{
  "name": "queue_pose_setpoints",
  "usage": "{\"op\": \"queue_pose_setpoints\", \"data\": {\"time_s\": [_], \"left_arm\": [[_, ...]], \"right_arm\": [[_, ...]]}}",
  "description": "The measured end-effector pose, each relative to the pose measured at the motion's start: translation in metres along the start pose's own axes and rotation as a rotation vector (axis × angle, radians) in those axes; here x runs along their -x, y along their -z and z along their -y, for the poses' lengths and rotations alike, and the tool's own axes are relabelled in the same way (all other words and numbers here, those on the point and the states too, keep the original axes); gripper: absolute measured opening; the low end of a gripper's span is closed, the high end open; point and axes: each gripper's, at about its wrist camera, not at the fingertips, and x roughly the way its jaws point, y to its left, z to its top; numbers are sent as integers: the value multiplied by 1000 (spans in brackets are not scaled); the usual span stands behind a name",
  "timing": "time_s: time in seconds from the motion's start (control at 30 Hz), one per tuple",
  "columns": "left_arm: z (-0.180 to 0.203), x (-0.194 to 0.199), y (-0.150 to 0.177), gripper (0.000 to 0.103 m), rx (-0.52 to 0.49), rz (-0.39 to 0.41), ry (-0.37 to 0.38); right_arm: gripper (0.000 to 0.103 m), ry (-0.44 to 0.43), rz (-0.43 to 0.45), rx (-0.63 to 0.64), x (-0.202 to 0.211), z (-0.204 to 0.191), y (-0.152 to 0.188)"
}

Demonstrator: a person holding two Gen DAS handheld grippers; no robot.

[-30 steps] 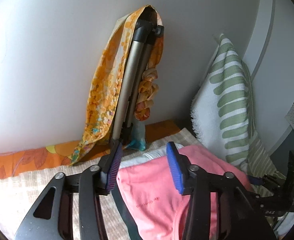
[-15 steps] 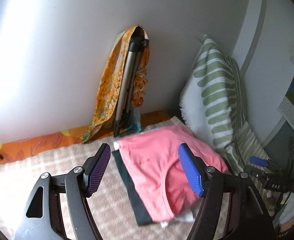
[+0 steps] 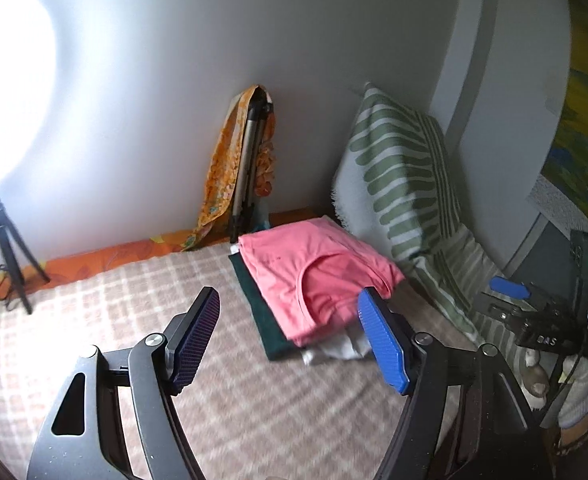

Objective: Fold small clothes

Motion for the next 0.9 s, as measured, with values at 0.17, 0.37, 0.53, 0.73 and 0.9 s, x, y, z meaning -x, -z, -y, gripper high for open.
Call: {"op": "queue_pose_setpoints", "data": {"time_s": [0.17, 0.37, 0.53, 0.73, 0.9], "left_arm": [[8, 40, 30, 78, -27, 21, -9], [13, 76, 60, 80, -64, 62, -44], [14, 94, 81, 84, -78, 84, -72], [15, 96, 101, 87, -104, 52, -169], [14, 103, 115, 88, -112, 75, -195]], "right_arm": [[90, -2, 17, 39, 23, -39, 22], [96, 13, 49, 79, 40, -73, 46], [97, 16, 50, 69, 39, -88, 64], [101, 37, 58, 50, 33, -99, 83], [103, 50, 63, 58, 31, -104, 90]]}}
